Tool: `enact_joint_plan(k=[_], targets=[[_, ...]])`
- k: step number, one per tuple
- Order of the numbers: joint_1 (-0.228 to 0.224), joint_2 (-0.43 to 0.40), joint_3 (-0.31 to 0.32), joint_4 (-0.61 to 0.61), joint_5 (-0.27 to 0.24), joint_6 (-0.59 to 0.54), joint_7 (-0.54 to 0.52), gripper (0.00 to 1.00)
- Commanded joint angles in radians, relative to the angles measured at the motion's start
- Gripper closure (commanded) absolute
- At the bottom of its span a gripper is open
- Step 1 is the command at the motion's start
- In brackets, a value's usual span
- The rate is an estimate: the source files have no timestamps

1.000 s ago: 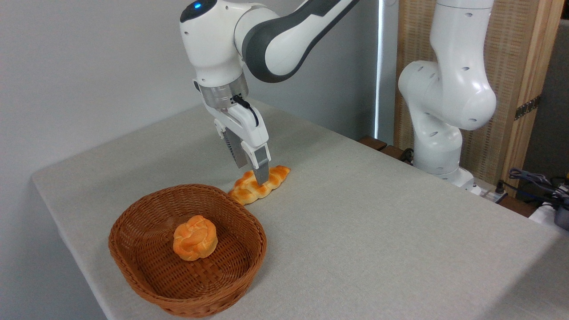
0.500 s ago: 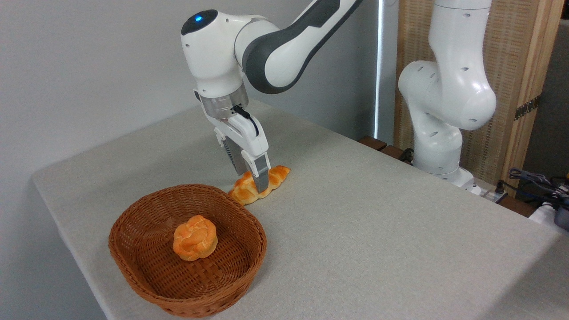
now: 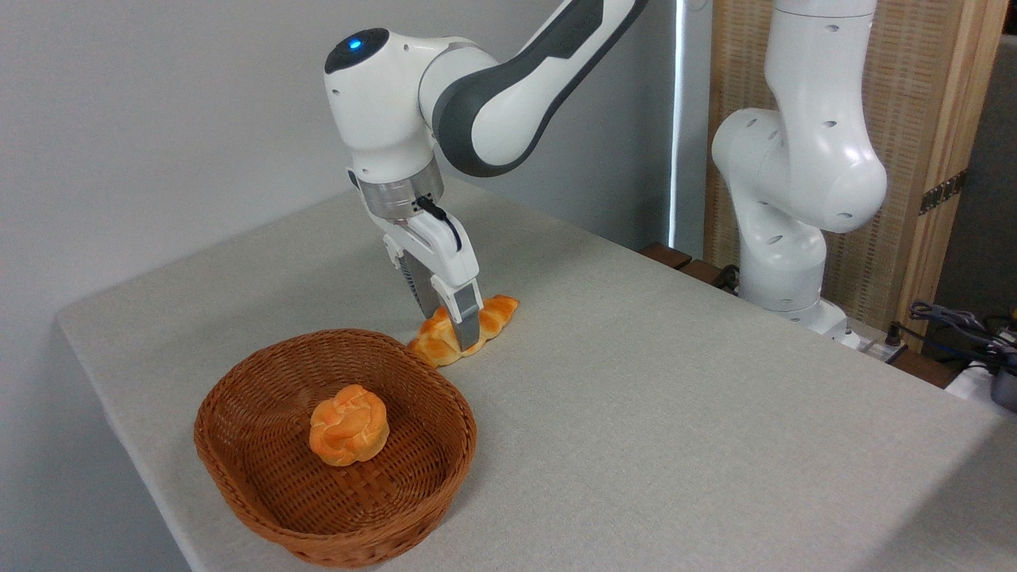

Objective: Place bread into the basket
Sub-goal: 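Close the gripper around the middle of the braided roll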

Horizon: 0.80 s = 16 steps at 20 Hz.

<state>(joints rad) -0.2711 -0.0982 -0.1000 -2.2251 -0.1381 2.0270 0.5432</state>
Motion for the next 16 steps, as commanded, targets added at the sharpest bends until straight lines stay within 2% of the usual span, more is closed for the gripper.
enact_joint_plan(k=[1,12,16], targets=[[-0.003,0.003,-0.015,-0.013,0.003,0.036,-0.022,0.37],[0.001,-0.008,-0.015,-0.013,0.003,0.030,-0.014,0.43],[0.004,-0.014,-0.015,-0.011,0.023,0.021,-0.014,0.47]])
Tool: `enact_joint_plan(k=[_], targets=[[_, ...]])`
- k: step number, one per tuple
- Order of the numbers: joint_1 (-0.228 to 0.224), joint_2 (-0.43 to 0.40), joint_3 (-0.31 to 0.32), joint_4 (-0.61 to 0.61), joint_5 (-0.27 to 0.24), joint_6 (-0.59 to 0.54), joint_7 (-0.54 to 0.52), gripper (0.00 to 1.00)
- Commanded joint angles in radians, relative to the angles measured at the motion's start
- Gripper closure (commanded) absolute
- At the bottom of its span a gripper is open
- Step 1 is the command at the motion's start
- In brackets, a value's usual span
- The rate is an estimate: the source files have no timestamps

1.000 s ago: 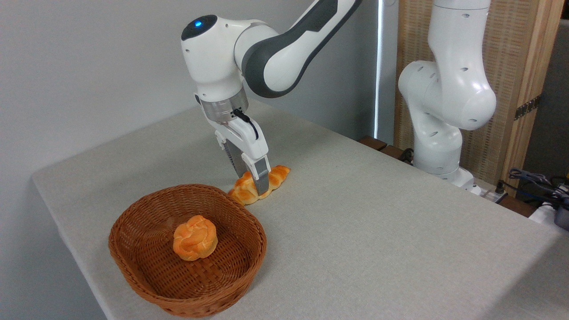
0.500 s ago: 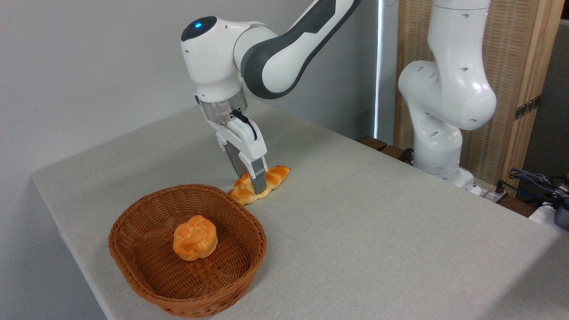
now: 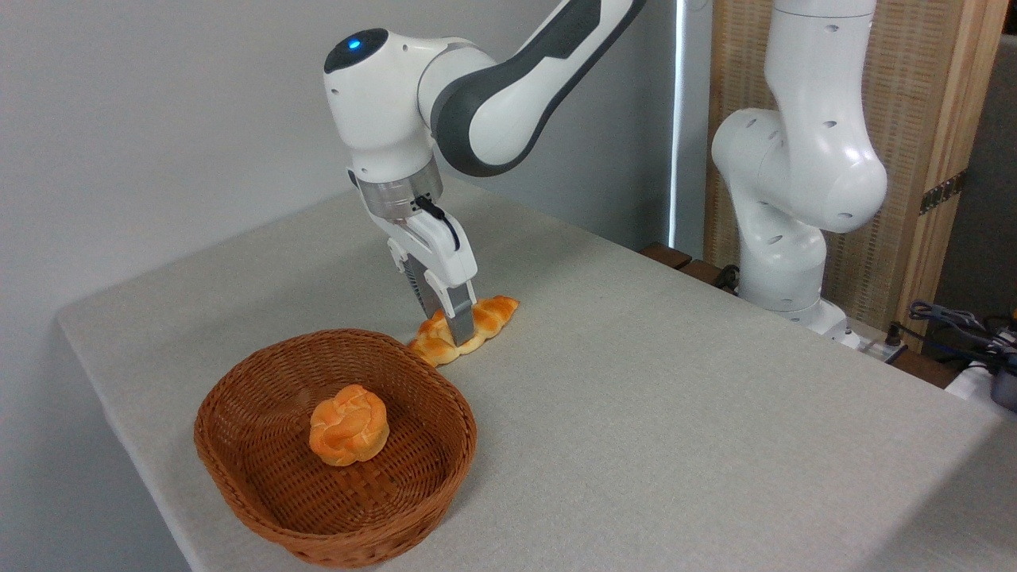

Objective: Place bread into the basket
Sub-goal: 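Close the gripper around the middle of the braided roll, then lift the held roll and carry it over the wicker basket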

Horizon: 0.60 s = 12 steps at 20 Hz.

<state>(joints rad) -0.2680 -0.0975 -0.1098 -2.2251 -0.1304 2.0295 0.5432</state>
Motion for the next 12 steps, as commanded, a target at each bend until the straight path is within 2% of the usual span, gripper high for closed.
enact_joint_plan(k=[1,4,12], targets=[[0.001,-0.015,-0.005,-0.011,0.015,0.014,-0.012,0.49],[0.003,-0.024,-0.002,-0.008,0.017,0.002,-0.008,0.53],[0.006,-0.054,0.007,-0.004,0.020,-0.054,0.027,0.55]])
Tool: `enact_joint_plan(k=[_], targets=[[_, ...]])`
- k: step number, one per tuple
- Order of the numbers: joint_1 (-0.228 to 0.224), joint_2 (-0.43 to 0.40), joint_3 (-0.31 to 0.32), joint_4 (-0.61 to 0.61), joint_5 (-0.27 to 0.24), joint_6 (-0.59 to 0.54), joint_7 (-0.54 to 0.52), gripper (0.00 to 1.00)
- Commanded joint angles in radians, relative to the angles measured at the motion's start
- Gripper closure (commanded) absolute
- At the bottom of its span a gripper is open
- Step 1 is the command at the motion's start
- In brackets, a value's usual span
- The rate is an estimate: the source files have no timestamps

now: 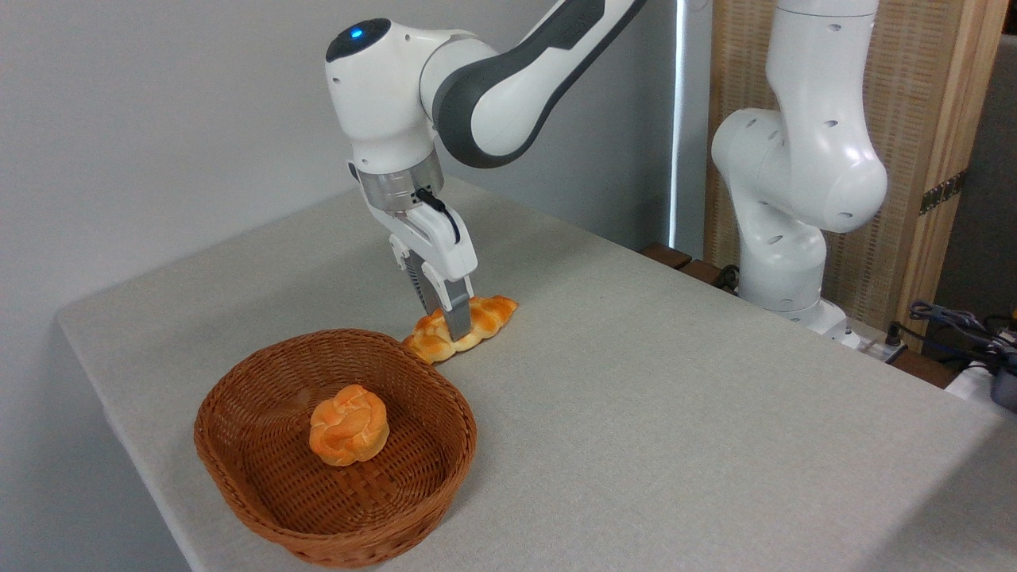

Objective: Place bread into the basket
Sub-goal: 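Lift the held roll and carry it over the wicker basket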

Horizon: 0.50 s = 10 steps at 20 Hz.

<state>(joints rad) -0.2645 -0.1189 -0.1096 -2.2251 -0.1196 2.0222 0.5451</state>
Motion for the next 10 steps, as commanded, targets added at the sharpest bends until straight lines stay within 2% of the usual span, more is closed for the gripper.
enact_joint_plan(k=[1,3,7,10], targets=[[0.002,-0.036,0.008,-0.001,0.023,-0.063,0.033,0.55],[0.005,-0.048,0.010,0.001,0.049,-0.085,0.038,0.55],[0.005,-0.059,0.034,0.039,0.052,-0.115,0.056,0.55],[0.004,-0.061,0.076,0.090,0.052,-0.183,0.125,0.55]])
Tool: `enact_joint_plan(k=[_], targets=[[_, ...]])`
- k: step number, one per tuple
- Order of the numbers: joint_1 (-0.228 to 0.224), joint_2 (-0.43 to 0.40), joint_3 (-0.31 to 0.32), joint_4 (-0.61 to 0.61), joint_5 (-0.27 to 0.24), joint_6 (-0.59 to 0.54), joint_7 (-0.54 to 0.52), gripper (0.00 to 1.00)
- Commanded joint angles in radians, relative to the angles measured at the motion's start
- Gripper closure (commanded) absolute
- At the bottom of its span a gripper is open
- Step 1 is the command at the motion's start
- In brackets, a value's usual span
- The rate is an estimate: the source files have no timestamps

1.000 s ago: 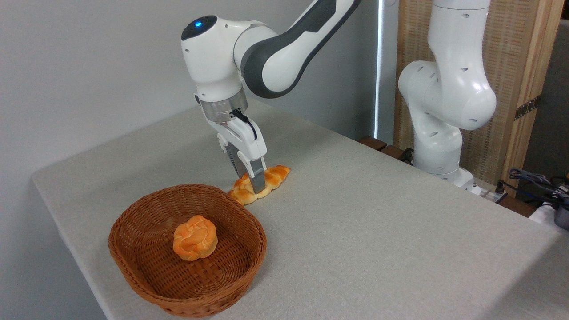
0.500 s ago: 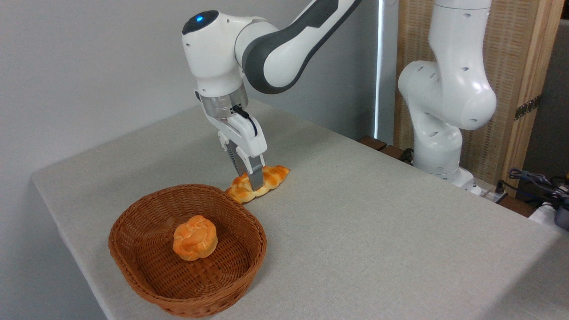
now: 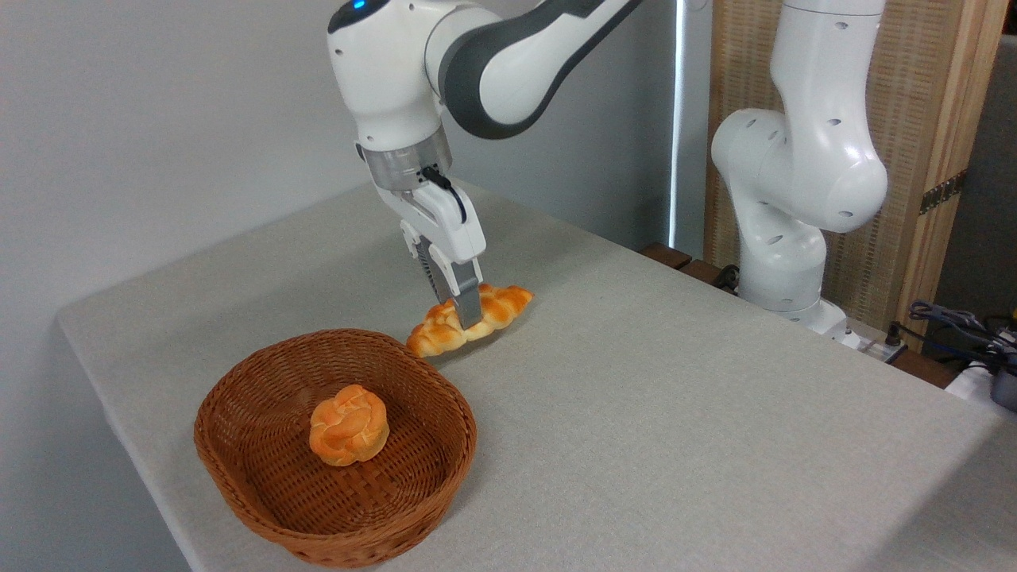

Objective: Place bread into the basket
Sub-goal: 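Lift the held roll and carry it over the wicker basket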

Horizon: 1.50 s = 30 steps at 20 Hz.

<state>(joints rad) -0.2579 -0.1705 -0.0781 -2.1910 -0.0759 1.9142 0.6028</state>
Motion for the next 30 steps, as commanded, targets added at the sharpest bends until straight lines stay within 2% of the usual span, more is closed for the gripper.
enact_joint_plan(k=[1,6,11,20,26,30], targets=[[-0.001,-0.010,0.053,0.072,0.008,-0.098,0.089,0.56],[-0.003,-0.010,0.119,0.148,0.007,-0.158,0.144,0.56],[-0.003,-0.012,0.155,0.184,0.007,-0.159,0.164,0.56],[-0.003,0.005,0.153,0.243,0.004,-0.139,0.160,0.56],[0.000,0.085,0.155,0.344,-0.001,-0.136,0.158,0.55],[0.002,0.095,0.178,0.358,-0.004,-0.086,0.158,0.55]])
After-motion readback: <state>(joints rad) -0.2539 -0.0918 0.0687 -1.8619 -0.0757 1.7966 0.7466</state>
